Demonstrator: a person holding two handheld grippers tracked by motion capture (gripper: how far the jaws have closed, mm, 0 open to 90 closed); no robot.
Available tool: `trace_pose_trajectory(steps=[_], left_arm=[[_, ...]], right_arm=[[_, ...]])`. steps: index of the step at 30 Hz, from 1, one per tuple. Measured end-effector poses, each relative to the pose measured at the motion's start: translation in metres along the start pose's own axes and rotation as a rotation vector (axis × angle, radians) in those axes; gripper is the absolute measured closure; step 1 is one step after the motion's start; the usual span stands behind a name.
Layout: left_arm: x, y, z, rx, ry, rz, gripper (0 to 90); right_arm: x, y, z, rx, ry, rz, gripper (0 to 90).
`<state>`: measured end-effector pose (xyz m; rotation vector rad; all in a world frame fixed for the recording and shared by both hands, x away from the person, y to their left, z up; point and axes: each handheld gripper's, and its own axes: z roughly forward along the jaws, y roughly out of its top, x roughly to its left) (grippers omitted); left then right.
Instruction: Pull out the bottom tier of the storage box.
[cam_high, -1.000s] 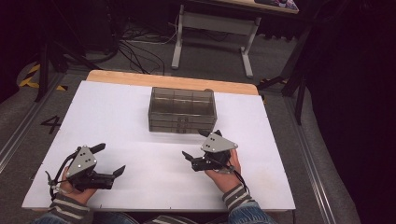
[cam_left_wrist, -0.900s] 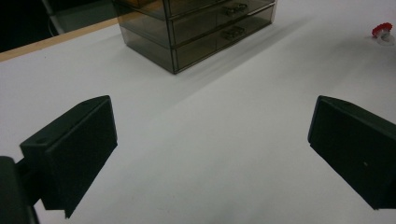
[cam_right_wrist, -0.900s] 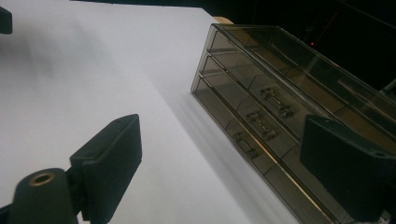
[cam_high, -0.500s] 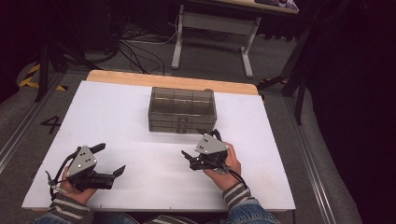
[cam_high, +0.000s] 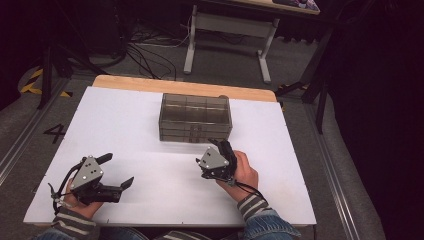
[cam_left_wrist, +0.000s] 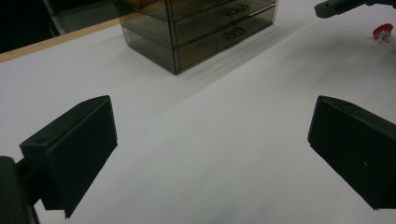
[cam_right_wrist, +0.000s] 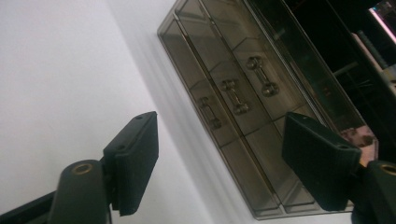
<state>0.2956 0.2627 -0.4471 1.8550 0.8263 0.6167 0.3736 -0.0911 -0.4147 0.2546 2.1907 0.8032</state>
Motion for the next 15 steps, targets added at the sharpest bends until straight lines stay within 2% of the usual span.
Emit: trace_pose_trajectory(steps=[2,5,7,10,15], left_arm=[[0.0002,0.0000,-0.0001,0.001,0.000,0.000,2.0],[0.0000,-0.0001,-0.0003,-0.001,0.001,-0.002,2.0],[-0.0001,-0.0001,-0.0002,-0.001,0.000,-0.003,2.0],[0.0000,0.0001,-0.0002,0.000,0.001,0.001,2.0],[0.0000,0.0000,-0.0002,0.000,0.001,0.001,2.0]], right_arm=[[0.0031,0.0010,0.0028,0.024,-0.030,-0.037,31.0],[0.0050,0.0013,0.0042,0.027,-0.042,-0.059,31.4],[0.0076,0.0015,0.0056,0.049,-0.051,-0.097,35.0],[0.0093,0.0016,0.0069,0.067,-0.069,-0.120,36.5],[0.0102,0.0019,0.0067,0.070,-0.066,-0.136,37.4]])
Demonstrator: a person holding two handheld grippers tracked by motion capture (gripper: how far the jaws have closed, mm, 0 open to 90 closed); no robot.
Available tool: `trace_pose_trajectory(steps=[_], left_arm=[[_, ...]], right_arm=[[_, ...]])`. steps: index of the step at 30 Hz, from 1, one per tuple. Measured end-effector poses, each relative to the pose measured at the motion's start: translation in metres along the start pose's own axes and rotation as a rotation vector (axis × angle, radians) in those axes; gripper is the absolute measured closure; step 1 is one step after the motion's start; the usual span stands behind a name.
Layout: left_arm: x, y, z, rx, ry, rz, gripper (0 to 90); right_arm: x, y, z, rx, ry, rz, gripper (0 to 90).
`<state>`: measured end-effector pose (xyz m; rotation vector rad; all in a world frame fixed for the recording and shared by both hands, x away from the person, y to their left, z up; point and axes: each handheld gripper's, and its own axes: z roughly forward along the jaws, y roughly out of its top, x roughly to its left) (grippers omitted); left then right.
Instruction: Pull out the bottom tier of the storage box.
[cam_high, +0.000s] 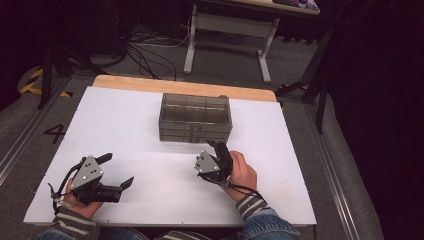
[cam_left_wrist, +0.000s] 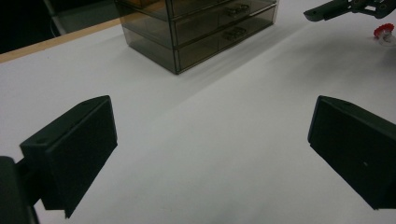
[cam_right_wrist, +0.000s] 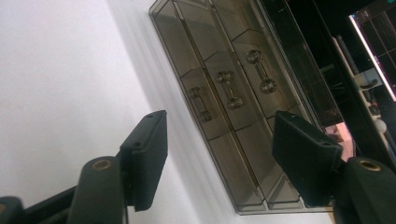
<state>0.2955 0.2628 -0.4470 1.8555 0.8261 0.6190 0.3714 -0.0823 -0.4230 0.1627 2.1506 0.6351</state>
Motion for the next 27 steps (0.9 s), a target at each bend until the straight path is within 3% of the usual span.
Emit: trace_pose_trajectory(steps=[5,11,13,15,27], left_arm=[[0.000,0.000,0.000,0.000,0.000,0.000,2.0],[0.000,0.000,0.000,0.000,0.001,0.000,2.0],[0.000,0.000,0.000,-0.001,0.000,-0.003,2.0],[0.000,0.000,0.000,-0.001,0.003,0.001,2.0],[0.000,0.000,0.000,0.001,0.003,-0.001,2.0]], right_arm=[[0.005,0.002,0.002,0.004,-0.054,-0.018,41.4],[0.017,0.006,0.007,0.017,-0.146,-0.107,45.4],[0.019,0.007,0.008,0.020,-0.160,-0.117,45.9],[0.023,0.008,0.012,0.041,-0.192,-0.162,47.3],[0.040,0.011,0.029,0.122,-0.322,-0.292,52.5]])
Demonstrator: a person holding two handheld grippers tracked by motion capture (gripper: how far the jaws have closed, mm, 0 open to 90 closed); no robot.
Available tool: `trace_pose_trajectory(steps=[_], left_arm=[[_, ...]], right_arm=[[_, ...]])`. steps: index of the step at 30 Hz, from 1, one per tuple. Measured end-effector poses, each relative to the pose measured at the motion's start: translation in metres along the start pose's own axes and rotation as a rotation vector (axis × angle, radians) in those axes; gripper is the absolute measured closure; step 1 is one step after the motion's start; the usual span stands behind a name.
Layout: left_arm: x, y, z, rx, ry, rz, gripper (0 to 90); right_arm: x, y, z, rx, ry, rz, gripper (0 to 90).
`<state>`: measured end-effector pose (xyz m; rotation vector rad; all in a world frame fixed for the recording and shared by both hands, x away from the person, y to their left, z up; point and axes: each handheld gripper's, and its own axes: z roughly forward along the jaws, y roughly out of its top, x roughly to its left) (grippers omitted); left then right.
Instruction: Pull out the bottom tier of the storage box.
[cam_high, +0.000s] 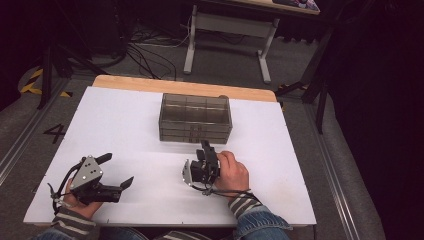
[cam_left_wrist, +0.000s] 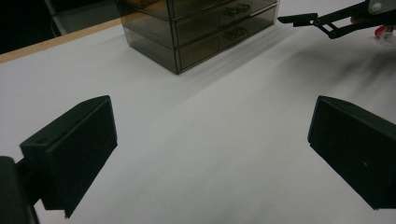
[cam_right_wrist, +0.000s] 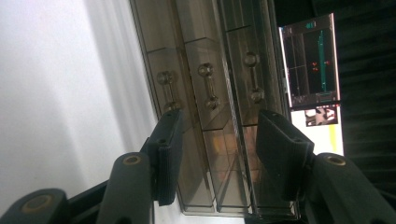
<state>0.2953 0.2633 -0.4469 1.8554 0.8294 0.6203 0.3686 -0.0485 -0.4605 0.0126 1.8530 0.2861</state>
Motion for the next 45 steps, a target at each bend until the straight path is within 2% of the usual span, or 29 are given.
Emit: trace_pose_trajectory(steps=[3,6,8,9,12,13,20,21,24,32,45], left_arm=[[0.000,0.000,0.000,0.000,-0.001,0.002,2.0],[0.000,0.000,0.001,0.004,-0.003,0.003,2.1],[-0.001,0.000,0.001,0.008,-0.004,-0.003,2.2],[-0.001,0.000,0.001,0.009,-0.003,0.001,2.2],[-0.001,0.000,0.001,0.007,-0.005,-0.002,2.2],[-0.001,0.000,0.001,0.008,-0.005,-0.003,2.2],[-0.001,0.000,0.002,0.008,-0.002,-0.002,2.2],[0.000,0.000,0.002,0.009,-0.002,0.001,2.3],[-0.001,0.000,0.002,0.009,-0.001,0.001,2.2],[-0.001,0.000,0.001,0.007,-0.002,-0.002,2.3],[-0.001,0.000,0.001,0.008,-0.005,-0.002,2.3]], right_arm=[[0.004,0.001,0.003,0.003,-0.018,-0.033,53.2],[0.006,0.001,0.005,0.004,-0.014,-0.050,53.4],[0.009,0.001,0.006,0.018,-0.020,-0.044,54.2],[0.010,0.002,0.008,0.016,-0.027,-0.071,54.6],[0.015,0.002,0.009,0.039,-0.032,-0.068,55.4],[0.016,0.002,0.011,0.031,-0.041,-0.110,56.0],[0.023,0.002,0.016,0.074,-0.048,-0.123,58.2],[0.023,0.002,0.018,0.068,-0.048,-0.140,58.5],[0.027,0.001,0.019,0.083,-0.051,-0.132,59.3],[0.033,0.002,0.023,0.104,-0.052,-0.169,61.3],[0.035,0.003,0.031,0.109,-0.056,-0.162,64.4]])
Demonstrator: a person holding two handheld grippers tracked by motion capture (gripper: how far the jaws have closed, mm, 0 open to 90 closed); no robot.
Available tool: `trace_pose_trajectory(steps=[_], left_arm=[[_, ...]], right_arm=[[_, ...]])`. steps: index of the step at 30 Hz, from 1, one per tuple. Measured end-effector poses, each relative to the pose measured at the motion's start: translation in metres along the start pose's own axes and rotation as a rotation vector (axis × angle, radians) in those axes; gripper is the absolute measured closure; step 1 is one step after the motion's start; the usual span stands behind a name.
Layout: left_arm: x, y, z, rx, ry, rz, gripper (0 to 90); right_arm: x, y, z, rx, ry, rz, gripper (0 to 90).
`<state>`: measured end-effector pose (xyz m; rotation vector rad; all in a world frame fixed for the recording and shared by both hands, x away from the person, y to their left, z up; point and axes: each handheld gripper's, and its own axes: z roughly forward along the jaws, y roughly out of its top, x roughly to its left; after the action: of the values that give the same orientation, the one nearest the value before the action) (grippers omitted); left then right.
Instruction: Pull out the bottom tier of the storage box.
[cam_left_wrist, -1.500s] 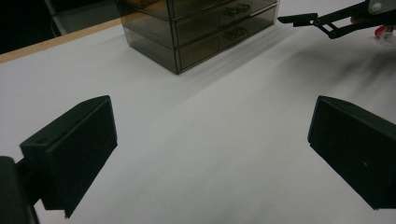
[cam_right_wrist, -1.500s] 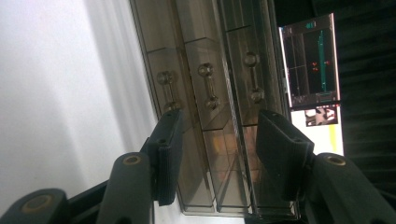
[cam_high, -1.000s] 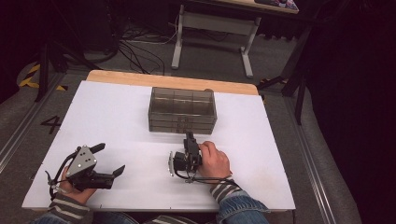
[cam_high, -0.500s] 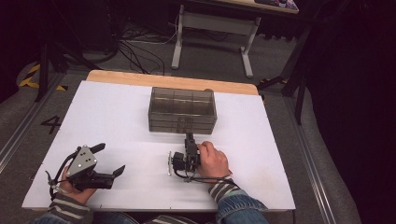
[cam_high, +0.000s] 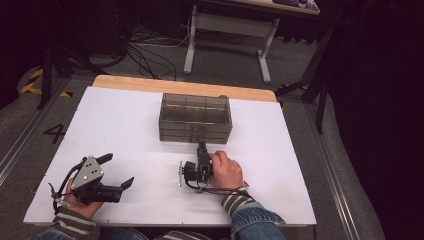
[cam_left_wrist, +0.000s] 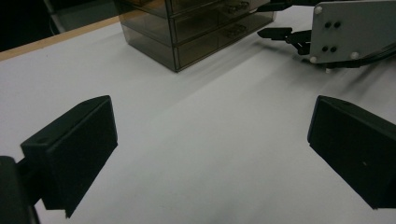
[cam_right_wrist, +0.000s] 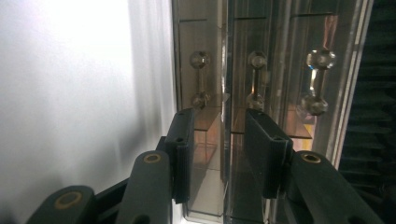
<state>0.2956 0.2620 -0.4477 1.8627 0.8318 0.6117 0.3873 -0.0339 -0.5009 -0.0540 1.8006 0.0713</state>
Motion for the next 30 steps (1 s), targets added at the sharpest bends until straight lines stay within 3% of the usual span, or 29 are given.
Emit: trace_pose_trajectory(steps=[14,30], left_arm=[[0.000,0.000,0.000,-0.001,-0.001,0.003,2.2],[0.000,0.000,0.000,-0.001,-0.004,0.003,2.2]], right_arm=[[0.007,0.006,0.016,0.005,0.003,-0.036,67.7],[0.008,0.007,0.027,0.016,0.003,-0.029,74.7]])
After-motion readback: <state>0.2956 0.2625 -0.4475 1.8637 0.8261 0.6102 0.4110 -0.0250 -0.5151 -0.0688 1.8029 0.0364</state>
